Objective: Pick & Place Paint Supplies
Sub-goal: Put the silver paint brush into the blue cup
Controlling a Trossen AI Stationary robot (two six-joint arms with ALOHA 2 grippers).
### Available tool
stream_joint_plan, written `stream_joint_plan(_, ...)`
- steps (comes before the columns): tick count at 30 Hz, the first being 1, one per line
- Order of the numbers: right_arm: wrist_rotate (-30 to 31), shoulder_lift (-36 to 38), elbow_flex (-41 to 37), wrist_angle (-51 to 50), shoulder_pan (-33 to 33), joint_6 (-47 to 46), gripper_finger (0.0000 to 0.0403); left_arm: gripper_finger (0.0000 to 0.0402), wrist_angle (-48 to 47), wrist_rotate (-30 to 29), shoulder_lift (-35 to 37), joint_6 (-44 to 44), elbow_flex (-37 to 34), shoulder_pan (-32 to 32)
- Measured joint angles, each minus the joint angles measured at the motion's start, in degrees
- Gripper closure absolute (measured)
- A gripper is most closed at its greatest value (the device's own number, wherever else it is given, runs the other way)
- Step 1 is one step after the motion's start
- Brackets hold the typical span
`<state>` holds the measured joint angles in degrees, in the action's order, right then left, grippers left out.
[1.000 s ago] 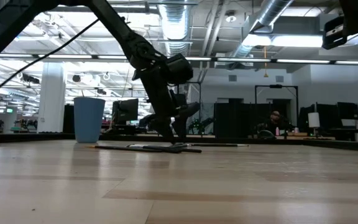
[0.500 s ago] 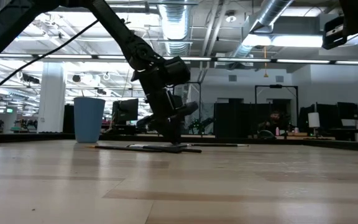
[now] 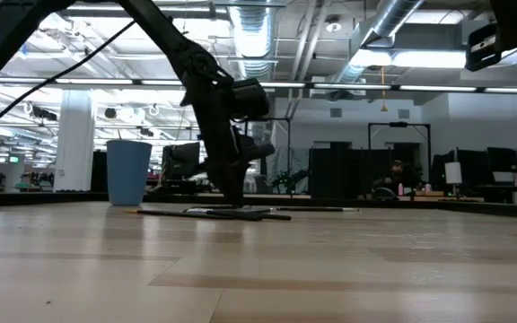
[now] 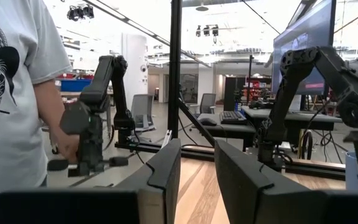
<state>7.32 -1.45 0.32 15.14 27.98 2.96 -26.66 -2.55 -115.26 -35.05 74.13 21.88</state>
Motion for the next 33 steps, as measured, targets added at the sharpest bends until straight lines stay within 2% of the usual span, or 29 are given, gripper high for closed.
stream_joint_plan(8,0.0,0.0,0.0,0.0,0.0,0.0,0.0311,0.04,1.9,-5.0,8.2,2.1,-1.4,0.0)
stream_joint_plan(11,0.0,0.0,0.0,0.0,0.0,0.0,0.0311,0.04,5.0,-7.6,13.5,3.3,-3.1,0.0)
stream_joint_plan(16,0.0,0.0,0.0,0.0,0.0,0.0,0.0311,0.04,8.1,-16.2,25.7,4.7,-11.1,0.9)
stream_joint_plan(18,0.0,0.0,0.0,0.0,0.0,0.0,0.0311,0.04,10.5,-16.6,31.1,4.1,-14.9,2.0)
stream_joint_plan(21,0.0,0.0,0.0,0.0,0.0,0.0,0.0311,0.0401,13.3,-13.5,35.9,0.0,-20.3,3.5)
stream_joint_plan(23,0.0,0.0,0.0,0.0,0.0,0.0,0.0311,0.0401,14.7,-10.9,35.7,-1.4,-22.4,4.0)
stream_joint_plan(26,0.0,0.0,0.0,0.0,0.0,0.0,0.0311,0.0401,20.0,-5.4,31.6,-1.5,-22.5,4.3)
stream_joint_plan(28,0.0,0.0,0.0,0.0,0.0,0.0,0.0311,0.0401,24.2,-1.9,27.6,-1.2,-20.7,3.9)
stream_joint_plan(33,0.0,0.0,0.0,0.0,0.0,0.0,0.0311,0.0377,23.5,3.7,18.7,3.7,-12.9,3.0)
